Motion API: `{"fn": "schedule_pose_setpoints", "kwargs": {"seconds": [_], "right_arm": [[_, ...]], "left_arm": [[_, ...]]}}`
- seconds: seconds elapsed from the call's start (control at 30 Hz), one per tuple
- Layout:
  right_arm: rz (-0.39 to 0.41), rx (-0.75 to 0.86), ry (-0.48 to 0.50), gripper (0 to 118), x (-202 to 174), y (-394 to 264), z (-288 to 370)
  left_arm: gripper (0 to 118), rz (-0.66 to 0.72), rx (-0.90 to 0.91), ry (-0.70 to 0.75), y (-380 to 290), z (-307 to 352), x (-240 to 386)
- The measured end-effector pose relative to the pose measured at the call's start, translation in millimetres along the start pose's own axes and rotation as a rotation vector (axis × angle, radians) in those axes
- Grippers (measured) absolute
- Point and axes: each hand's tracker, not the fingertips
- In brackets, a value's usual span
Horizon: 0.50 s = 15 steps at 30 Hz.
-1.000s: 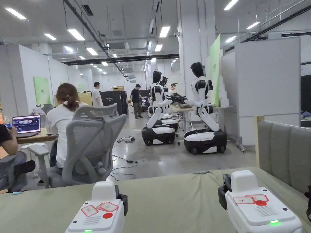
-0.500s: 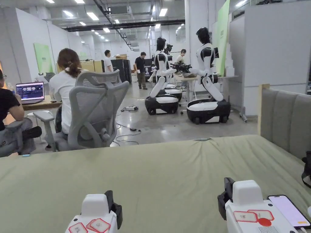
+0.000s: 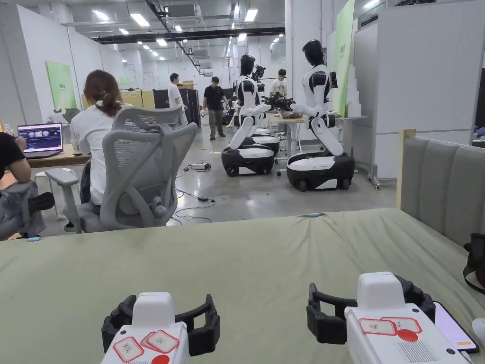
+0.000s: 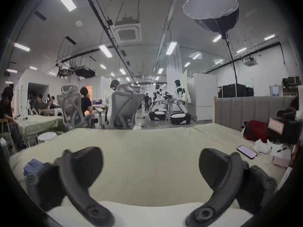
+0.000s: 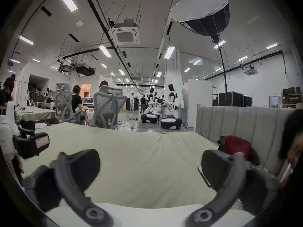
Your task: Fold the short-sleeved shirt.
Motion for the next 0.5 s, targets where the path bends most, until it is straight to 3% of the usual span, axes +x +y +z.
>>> {"fn": "schedule_pose_setpoints", "kwargs": {"seconds": [0.5], "right_arm": [[0.036,-0.028,-0.013,118,8.7,-1.8,-0.3]], "left_arm": [[118,0.000,-0.038,-0.029,-1.7,-0.8,-2.7]]}}
